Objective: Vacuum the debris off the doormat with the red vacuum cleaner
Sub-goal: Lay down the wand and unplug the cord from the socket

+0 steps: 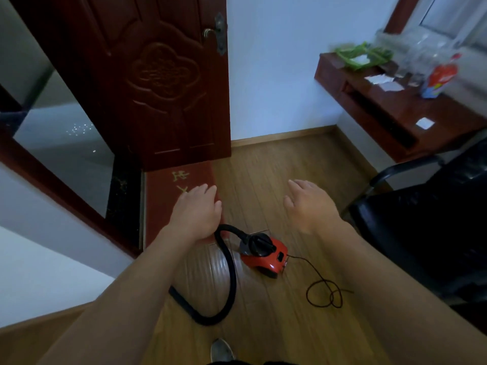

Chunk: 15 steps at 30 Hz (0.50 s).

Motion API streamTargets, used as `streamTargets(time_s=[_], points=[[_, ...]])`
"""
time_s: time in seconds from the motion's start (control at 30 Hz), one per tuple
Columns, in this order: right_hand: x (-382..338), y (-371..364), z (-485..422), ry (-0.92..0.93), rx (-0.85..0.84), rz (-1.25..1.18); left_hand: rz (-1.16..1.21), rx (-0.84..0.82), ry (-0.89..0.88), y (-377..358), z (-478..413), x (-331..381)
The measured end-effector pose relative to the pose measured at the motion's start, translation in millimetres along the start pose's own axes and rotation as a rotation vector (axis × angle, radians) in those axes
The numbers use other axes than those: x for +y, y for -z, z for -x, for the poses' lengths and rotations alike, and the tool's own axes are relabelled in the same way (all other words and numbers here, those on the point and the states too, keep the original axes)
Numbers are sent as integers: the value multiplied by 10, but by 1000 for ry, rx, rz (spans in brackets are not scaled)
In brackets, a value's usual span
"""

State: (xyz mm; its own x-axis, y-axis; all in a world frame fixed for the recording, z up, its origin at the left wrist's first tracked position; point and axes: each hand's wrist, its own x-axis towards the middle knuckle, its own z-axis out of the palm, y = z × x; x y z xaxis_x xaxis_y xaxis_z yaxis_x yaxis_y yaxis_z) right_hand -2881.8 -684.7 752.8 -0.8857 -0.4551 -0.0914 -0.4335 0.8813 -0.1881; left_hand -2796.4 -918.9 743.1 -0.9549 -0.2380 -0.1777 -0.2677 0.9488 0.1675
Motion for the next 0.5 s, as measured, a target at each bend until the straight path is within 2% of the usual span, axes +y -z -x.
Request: streamTargets(time_s=[0.5], points=[[1455, 500, 1103, -184, 108, 83, 3, 54, -206, 39, 225, 1593]])
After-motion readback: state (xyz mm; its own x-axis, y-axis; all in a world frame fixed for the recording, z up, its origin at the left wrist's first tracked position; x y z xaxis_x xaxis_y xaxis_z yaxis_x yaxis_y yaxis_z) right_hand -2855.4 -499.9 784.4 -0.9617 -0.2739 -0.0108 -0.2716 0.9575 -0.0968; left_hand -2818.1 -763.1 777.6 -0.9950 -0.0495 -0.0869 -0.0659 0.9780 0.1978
